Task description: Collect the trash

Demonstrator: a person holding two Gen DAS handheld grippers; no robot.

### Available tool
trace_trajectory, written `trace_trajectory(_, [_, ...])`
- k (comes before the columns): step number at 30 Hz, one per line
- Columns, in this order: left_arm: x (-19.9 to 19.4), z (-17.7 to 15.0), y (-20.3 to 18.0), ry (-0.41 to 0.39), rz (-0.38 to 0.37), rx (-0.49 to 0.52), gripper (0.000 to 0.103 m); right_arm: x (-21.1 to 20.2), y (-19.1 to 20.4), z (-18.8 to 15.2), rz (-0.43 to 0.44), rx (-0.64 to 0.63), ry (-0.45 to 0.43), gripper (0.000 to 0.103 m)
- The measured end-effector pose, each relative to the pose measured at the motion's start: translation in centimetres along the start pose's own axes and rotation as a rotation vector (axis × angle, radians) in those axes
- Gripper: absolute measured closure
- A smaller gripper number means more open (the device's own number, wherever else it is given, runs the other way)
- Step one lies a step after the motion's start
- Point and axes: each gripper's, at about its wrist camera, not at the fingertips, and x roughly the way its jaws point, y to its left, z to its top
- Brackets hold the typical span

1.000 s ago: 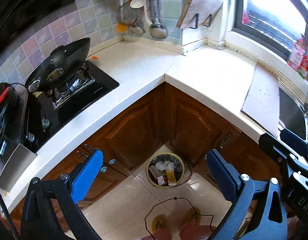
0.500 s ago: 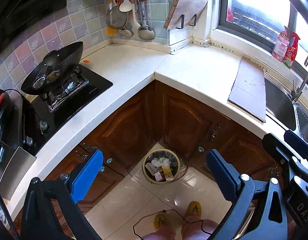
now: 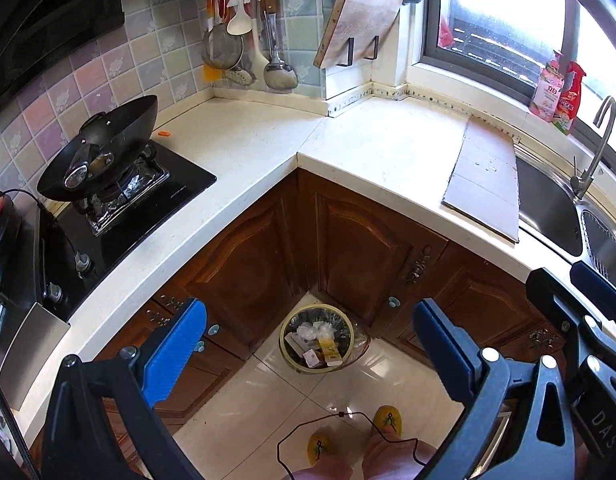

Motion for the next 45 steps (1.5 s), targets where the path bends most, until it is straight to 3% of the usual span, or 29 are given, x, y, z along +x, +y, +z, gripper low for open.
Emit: trace_trajectory(45, [2.7, 2.4, -1.5, 0.015, -0.039, 0.058, 0.001, 1.6, -1.6, 1.1, -0.026, 0.053, 0.007, 0.040])
